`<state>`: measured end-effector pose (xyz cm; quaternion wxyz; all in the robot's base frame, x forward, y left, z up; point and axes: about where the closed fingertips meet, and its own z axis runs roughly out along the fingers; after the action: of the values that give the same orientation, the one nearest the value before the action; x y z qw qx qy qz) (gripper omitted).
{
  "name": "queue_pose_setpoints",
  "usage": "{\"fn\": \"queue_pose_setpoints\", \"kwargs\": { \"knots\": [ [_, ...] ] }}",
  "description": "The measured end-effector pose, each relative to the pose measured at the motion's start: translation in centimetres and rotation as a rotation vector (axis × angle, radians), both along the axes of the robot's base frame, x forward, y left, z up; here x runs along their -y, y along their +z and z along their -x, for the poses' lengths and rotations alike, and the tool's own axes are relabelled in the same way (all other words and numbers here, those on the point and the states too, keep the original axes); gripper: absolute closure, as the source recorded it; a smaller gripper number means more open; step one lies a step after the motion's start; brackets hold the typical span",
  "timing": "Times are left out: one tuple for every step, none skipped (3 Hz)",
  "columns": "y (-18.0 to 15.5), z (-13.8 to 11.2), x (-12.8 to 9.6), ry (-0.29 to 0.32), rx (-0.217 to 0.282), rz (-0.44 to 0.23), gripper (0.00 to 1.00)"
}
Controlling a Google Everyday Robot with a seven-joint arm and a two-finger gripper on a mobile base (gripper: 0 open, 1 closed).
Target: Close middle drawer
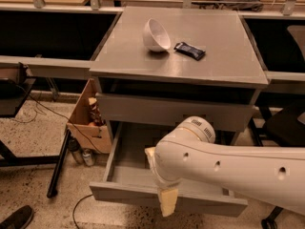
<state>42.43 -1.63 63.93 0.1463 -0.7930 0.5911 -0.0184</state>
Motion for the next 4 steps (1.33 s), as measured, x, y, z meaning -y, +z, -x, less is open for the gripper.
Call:
{"fn": "queue_pose_setpoints", "kwargs": {
  "knots": [
    [0.6, 0.3, 0.1, -0.007, 0.008, 0.030, 0.00],
    [-0.6, -0.7, -0.7, 0.007, -0.017, 0.072, 0.00],
    [-4.3, -1.6, -2.7, 0.054, -0.059, 0.089, 0.00],
    [-8.8, -1.8, -5.0, 0.103, -0.101, 0.088, 0.00]
  ]
}}
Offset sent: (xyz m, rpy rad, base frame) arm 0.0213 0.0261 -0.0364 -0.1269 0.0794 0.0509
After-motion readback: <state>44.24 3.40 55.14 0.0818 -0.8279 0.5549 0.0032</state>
